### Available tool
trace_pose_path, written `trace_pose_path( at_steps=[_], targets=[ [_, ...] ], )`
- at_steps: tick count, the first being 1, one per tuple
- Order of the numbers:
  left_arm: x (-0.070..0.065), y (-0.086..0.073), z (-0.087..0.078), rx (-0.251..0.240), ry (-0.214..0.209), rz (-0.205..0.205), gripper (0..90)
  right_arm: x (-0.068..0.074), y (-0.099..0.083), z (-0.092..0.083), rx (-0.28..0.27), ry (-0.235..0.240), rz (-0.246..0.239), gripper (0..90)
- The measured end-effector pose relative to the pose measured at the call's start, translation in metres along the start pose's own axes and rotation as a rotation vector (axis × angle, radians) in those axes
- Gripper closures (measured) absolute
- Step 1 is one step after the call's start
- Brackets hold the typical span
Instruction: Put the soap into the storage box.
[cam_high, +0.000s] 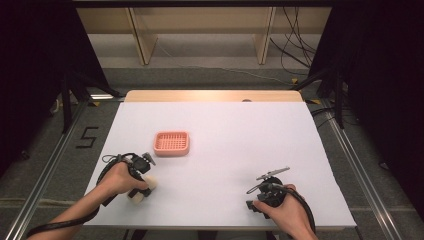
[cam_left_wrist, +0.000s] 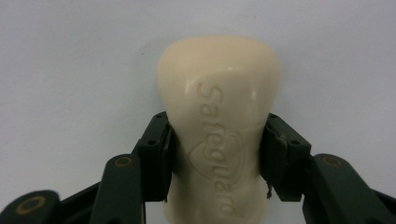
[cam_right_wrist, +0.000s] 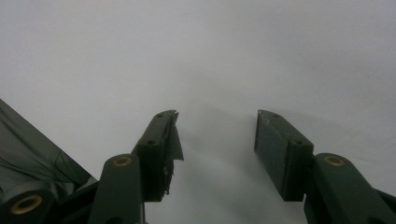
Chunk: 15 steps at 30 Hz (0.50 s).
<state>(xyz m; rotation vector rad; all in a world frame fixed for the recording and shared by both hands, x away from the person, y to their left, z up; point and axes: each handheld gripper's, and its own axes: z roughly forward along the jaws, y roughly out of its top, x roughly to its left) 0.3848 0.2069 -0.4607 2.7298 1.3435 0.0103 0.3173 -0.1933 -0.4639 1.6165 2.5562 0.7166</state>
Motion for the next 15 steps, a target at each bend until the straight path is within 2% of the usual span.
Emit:
trace_pose_path(
  at_steps=[3,5,6,8,12,13,15],
  targets=[
    [-0.0009,-0.0001,0.0012,-0.012,0.004,0.009,49.1,0.0005,-0.0001,0.0002,0.001,-0.001,-0.001,49.0],
    [-0.001,0.0002,0.0007,-0.007,0.005,0.013,49.2,0.0005,-0.0001,0.0,0.0,-0.003,0.0,48.9],
    [-0.0011,0.0004,0.0005,-0.003,0.005,0.018,49.2,-0.0002,0.0002,0.0002,-0.003,0.0,-0.017,49.0],
    [-0.001,0.0006,0.0002,0.001,0.01,0.037,49.2,0.0004,0.0001,-0.0002,-0.004,-0.005,-0.006,49.0],
    [-0.0011,0.0008,-0.0007,-0.003,0.01,0.048,49.3,-0.0002,0.0,-0.0003,-0.009,-0.003,-0.006,48.9],
    [-0.0008,0.0014,-0.0023,0.01,0.007,0.052,49.3,-0.0002,0.0,-0.0003,-0.009,-0.003,-0.006,48.9],
    [-0.0003,0.0013,-0.004,-0.006,0.009,0.06,49.3,-0.0006,0.0,-0.0004,-0.011,-0.002,-0.008,48.9]
  ],
)
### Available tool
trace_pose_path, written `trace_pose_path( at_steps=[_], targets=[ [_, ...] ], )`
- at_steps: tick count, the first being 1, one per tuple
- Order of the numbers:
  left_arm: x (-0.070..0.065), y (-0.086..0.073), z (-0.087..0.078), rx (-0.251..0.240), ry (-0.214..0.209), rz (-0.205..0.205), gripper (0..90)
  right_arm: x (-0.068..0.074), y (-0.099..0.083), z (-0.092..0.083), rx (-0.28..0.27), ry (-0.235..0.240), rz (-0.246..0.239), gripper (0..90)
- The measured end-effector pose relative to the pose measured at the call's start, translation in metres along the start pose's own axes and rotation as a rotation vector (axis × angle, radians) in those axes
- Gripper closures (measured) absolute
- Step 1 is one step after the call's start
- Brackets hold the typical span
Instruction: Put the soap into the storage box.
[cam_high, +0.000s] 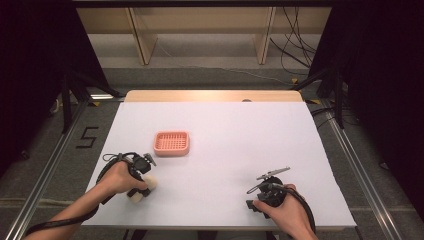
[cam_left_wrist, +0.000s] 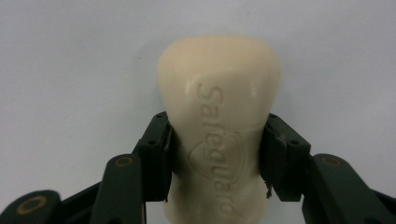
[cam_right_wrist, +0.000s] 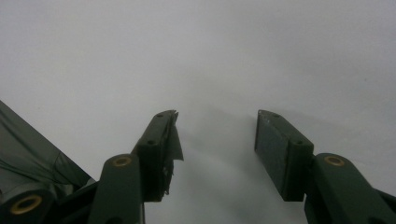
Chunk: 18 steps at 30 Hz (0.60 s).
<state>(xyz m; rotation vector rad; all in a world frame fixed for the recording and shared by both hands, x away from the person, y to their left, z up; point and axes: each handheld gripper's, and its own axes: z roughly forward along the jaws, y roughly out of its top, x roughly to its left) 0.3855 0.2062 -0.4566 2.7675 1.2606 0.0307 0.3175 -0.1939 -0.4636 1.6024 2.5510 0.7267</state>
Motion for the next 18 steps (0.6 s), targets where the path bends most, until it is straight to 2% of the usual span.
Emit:
trace_pose_path(
  at_steps=[2,3,4,5,6,7,8,10,12,14,16,18],
  targets=[
    [0.0,0.0,-0.002,-0.001,0.005,0.004,49.3,0.0,0.0,0.0,0.001,0.0,0.007,48.8],
    [0.002,0.001,-0.005,0.0,0.013,0.044,49.3,0.0,0.0,0.0,0.0,-0.001,0.006,48.8],
    [0.002,0.001,-0.005,0.0,0.013,0.044,49.3,0.0,0.0,0.0,0.0,-0.001,0.006,48.8],
    [0.0,0.0,-0.006,-0.004,0.007,0.017,49.3,0.0,0.0,0.0,0.0,0.0,0.005,48.8],
    [0.001,0.0,-0.006,-0.017,0.011,0.032,49.3,-0.001,0.0,-0.001,-0.001,0.008,-0.003,48.8],
    [0.002,0.0,-0.007,-0.008,0.013,0.047,49.3,-0.001,0.0,-0.001,-0.001,0.007,-0.002,48.8],
    [0.004,0.001,-0.008,-0.011,0.021,0.082,49.3,-0.001,0.0,-0.001,-0.005,0.003,-0.002,48.8],
    [0.003,0.0,-0.009,-0.016,0.021,0.085,49.3,-0.001,0.0,-0.001,-0.006,0.006,-0.006,48.8],
    [0.004,0.002,-0.011,-0.003,0.022,0.103,49.3,0.001,0.0,-0.003,0.007,0.002,0.025,48.8],
    [0.005,0.002,-0.011,-0.018,0.027,0.111,49.3,-0.001,0.0,-0.001,-0.008,-0.005,0.005,48.9],
    [0.005,0.003,-0.013,-0.009,0.026,0.117,49.3,-0.001,0.0,-0.002,-0.001,-0.003,0.008,48.8],
    [0.005,0.004,-0.014,-0.022,0.029,0.125,49.3,-0.001,0.0,-0.002,-0.011,0.0,0.004,48.9]
  ],
)
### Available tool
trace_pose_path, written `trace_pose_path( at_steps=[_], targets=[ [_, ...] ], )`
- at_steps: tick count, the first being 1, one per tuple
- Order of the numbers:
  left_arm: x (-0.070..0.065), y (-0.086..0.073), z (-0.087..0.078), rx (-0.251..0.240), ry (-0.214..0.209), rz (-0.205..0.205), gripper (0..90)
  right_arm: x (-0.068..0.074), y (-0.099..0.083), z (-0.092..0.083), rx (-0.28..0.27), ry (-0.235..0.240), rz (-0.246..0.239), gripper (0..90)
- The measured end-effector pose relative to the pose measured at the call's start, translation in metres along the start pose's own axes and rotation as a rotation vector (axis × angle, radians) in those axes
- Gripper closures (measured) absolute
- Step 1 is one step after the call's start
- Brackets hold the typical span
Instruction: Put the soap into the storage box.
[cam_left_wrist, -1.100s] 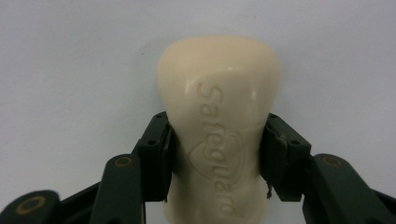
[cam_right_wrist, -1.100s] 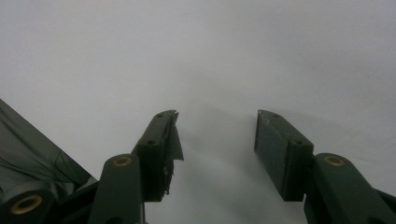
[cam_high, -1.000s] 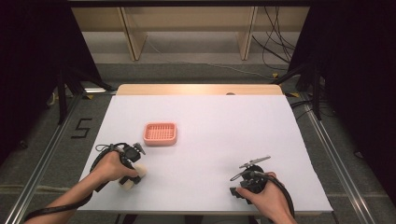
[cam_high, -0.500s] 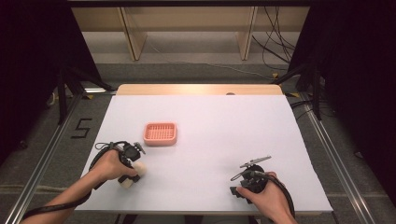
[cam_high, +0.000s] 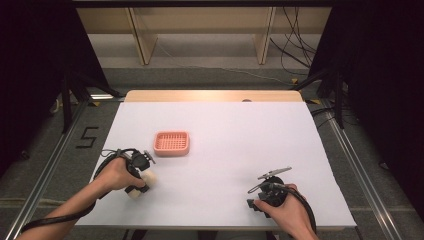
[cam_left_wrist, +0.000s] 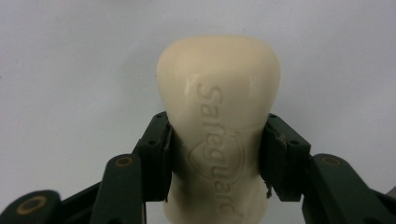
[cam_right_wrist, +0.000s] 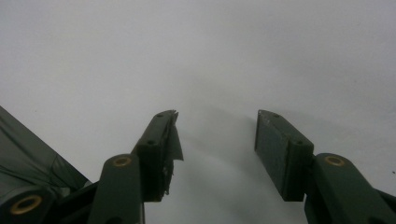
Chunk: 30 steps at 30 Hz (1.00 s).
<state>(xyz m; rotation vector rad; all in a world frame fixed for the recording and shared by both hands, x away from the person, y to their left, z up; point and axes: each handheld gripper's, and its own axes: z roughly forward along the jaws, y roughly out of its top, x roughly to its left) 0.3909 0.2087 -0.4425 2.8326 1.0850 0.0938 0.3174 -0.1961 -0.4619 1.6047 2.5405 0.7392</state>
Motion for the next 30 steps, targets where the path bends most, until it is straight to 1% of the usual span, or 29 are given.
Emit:
trace_pose_path(
  at_steps=[1,2,3,4,5,6,7,10,12,13,15,16,18,19,20,21,22,24,25,27,30],
  targets=[
    [0.0,0.001,-0.002,0.008,0.001,0.003,49.3,0.001,0.0,-0.001,0.014,0.004,0.015,49.0],
    [0.0,0.001,-0.002,0.008,0.0,0.006,49.3,-0.001,0.0,0.001,-0.003,0.006,-0.011,49.0],
    [0.001,0.001,-0.003,-0.002,0.004,0.011,49.3,0.0,0.0,0.0,0.003,-0.003,0.005,49.0],
    [0.002,0.002,-0.004,0.002,0.005,0.019,49.3,-0.001,0.0,0.0,-0.004,-0.004,-0.007,49.0],
    [0.002,0.002,-0.004,0.0,0.006,0.02,49.3,0.0,0.0,0.0,-0.015,-0.009,0.003,49.0],
    [0.002,0.002,-0.005,0.0,0.011,0.026,49.3,0.0,0.0,0.0,-0.014,-0.012,0.003,49.0],
    [0.003,0.003,-0.006,-0.003,0.01,0.027,49.3,-0.003,-0.001,-0.001,-0.022,0.001,-0.022,49.0],
    [0.005,0.003,-0.007,-0.016,0.013,0.031,49.3,-0.003,-0.001,-0.001,-0.022,0.007,-0.026,49.0],
    [0.006,0.004,-0.009,-0.008,0.018,0.04,49.3,-0.003,-0.001,0.0,-0.02,0.001,-0.023,49.0],
    [0.007,0.004,-0.009,-0.005,0.021,0.05,49.2,-0.003,-0.001,0.0,-0.013,0.005,-0.021,49.0],
    [0.008,0.005,-0.01,-0.005,0.022,0.055,49.3,-0.003,-0.001,0.0,-0.013,0.004,-0.021,49.0],
    [0.009,0.005,-0.01,-0.012,0.024,0.057,49.3,-0.003,-0.001,0.001,-0.017,0.0,-0.033,49.0],
    [0.01,0.006,-0.011,-0.007,0.028,0.067,49.3,-0.003,-0.001,0.002,-0.018,0.005,-0.038,48.9],
    [0.011,0.007,-0.012,-0.006,0.028,0.07,49.3,-0.003,-0.001,0.001,-0.015,-0.001,-0.034,48.8],
    [0.011,0.007,-0.012,-0.013,0.026,0.071,49.3,-0.004,-0.001,0.001,-0.014,-0.002,-0.035,48.8],
    [0.011,0.007,-0.012,-0.016,0.026,0.079,49.3,-0.004,-0.001,0.002,-0.025,0.003,-0.047,48.8],
    [0.011,0.007,-0.012,-0.018,0.026,0.08,49.3,-0.003,-0.001,0.001,-0.009,-0.001,-0.032,48.7],
    [0.012,0.008,-0.013,-0.016,0.022,0.087,49.3,-0.002,-0.001,0.0,-0.011,0.007,-0.024,48.7],
    [0.012,0.009,-0.013,-0.019,0.023,0.092,49.3,-0.002,-0.001,0.001,-0.022,0.001,-0.024,48.7],
    [0.013,0.01,-0.013,-0.023,0.02,0.095,49.3,-0.002,-0.001,0.001,-0.019,-0.006,-0.019,48.7],
    [0.014,0.012,-0.014,-0.027,0.019,0.107,49.3,-0.002,0.0,0.002,-0.024,-0.005,-0.026,48.7]
  ],
)
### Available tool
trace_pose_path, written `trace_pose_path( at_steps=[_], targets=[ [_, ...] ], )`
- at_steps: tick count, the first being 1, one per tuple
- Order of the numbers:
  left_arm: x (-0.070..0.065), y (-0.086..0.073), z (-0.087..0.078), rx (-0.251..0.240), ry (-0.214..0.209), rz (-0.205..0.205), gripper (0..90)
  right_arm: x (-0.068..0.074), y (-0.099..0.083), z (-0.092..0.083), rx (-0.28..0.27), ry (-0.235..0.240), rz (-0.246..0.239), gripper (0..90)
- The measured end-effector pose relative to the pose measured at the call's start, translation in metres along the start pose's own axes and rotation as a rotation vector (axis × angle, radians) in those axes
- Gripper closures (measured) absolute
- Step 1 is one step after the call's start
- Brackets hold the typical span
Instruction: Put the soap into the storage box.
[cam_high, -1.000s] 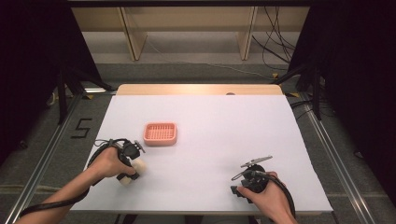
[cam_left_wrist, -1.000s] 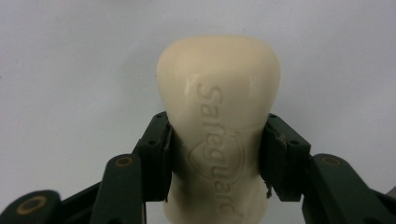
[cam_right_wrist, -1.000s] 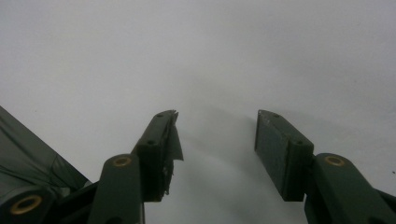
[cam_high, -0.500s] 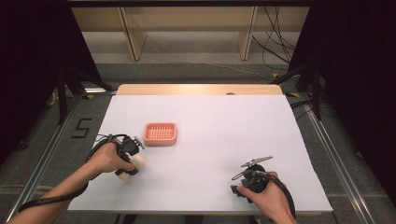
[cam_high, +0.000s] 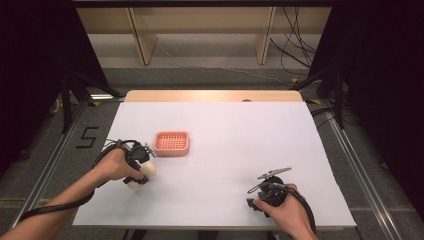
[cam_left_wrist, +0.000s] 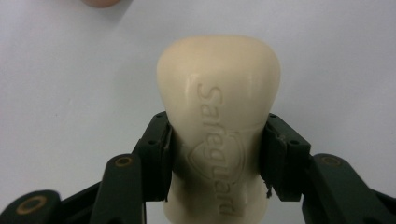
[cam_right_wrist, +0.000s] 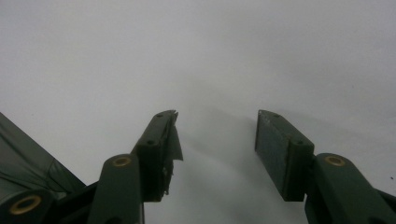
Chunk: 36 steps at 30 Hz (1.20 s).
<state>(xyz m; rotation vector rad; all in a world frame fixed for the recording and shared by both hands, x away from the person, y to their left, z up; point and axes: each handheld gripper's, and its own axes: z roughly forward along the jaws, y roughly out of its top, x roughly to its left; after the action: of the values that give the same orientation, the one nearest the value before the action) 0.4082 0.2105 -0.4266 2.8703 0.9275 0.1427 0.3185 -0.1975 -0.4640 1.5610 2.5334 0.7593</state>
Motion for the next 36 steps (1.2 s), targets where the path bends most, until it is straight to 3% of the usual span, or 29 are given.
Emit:
trace_pose_path(
  at_steps=[6,7,11,14,19,21,28,32,36],
  targets=[
    [0.003,0.004,-0.004,-0.011,0.004,0.012,49.3,0.0,0.0,-0.001,-0.01,0.011,-0.009,48.8],
    [0.004,0.004,-0.003,-0.031,0.004,0.008,49.3,0.0,0.0,-0.002,-0.01,0.008,-0.007,48.8],
    [0.006,0.007,-0.005,-0.026,0.009,0.013,49.3,-0.001,0.001,-0.001,-0.014,0.015,-0.019,48.8],
    [0.009,0.008,-0.007,-0.03,0.009,0.01,49.3,0.001,0.0,-0.001,-0.009,0.005,0.008,48.6],
    [0.011,0.012,-0.008,-0.032,0.001,0.005,49.3,-0.001,-0.001,-0.004,-0.028,0.005,-0.008,48.6],
    [0.013,0.014,-0.009,-0.03,0.003,0.017,49.3,-0.001,-0.001,-0.004,-0.032,-0.016,-0.011,48.6],
    [0.016,0.019,-0.011,-0.043,0.006,0.031,49.3,-0.002,-0.002,-0.007,-0.044,0.002,-0.017,48.7],
    [0.017,0.022,-0.013,-0.049,0.011,0.034,49.3,0.002,-0.002,-0.009,-0.036,0.002,0.011,48.6],
    [0.02,0.024,-0.015,-0.044,0.014,0.045,49.3,-0.001,-0.002,-0.008,-0.052,-0.005,-0.015,48.6]
  ],
)
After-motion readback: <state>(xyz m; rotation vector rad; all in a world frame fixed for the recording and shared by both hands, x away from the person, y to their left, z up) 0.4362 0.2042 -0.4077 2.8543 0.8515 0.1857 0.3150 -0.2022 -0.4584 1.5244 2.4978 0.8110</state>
